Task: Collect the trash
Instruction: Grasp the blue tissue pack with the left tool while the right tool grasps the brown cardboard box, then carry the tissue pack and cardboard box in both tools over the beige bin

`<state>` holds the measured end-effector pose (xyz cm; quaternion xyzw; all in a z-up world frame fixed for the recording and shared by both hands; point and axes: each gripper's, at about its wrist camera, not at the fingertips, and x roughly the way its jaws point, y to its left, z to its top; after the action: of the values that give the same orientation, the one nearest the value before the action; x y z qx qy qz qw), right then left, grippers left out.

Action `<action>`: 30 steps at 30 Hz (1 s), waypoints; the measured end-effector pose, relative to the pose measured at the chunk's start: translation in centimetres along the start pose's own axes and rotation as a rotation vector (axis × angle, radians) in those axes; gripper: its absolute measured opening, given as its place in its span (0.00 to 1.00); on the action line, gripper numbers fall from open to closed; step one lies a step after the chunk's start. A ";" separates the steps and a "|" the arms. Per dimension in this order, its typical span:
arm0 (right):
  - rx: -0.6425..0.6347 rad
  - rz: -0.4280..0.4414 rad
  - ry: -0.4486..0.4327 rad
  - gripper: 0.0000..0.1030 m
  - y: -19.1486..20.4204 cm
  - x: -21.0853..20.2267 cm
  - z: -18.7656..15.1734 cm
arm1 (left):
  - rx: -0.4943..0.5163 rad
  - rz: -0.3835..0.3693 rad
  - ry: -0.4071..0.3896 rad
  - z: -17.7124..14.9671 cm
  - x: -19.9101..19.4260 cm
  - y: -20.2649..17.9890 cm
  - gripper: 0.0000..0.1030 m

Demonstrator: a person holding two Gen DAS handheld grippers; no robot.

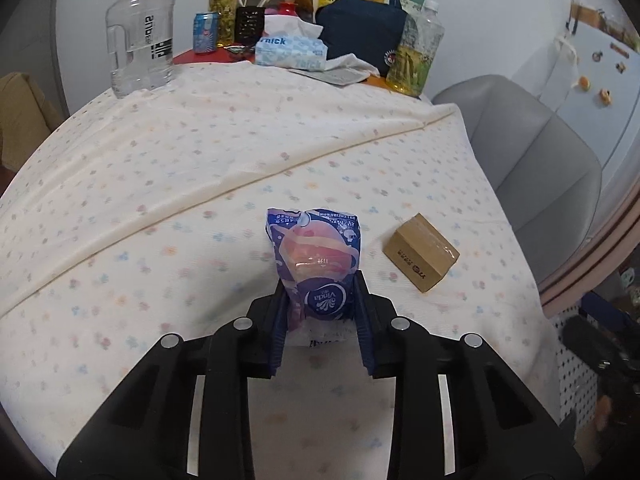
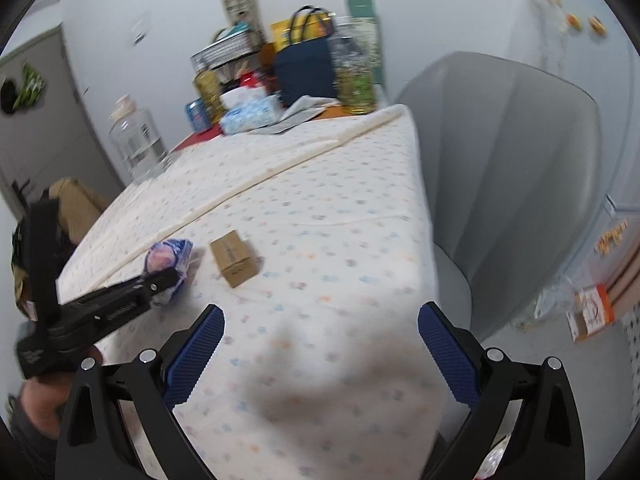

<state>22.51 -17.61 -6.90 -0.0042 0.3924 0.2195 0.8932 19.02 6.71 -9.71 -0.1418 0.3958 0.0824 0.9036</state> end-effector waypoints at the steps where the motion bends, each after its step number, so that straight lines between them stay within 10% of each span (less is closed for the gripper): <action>1: -0.016 0.002 0.003 0.93 0.6 0.3 0.2 | -0.005 -0.002 -0.004 0.0 -0.4 0.4 0.29; 19: -0.190 0.006 0.120 0.91 7.0 9.1 2.5 | -0.121 0.043 -0.053 -0.2 -3.9 7.0 0.29; 21: -0.218 0.028 0.152 0.37 7.5 9.6 2.5 | -0.122 0.039 -0.055 -0.2 -4.0 7.1 0.29; 30: -0.193 0.105 0.158 0.33 7.8 6.2 1.5 | -0.110 0.004 -0.067 -0.6 -4.6 6.2 0.29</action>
<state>24.21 -7.89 -8.90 -0.0867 0.4385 0.3016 0.8421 13.89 12.26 -7.84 -0.1878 0.3603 0.1107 0.9070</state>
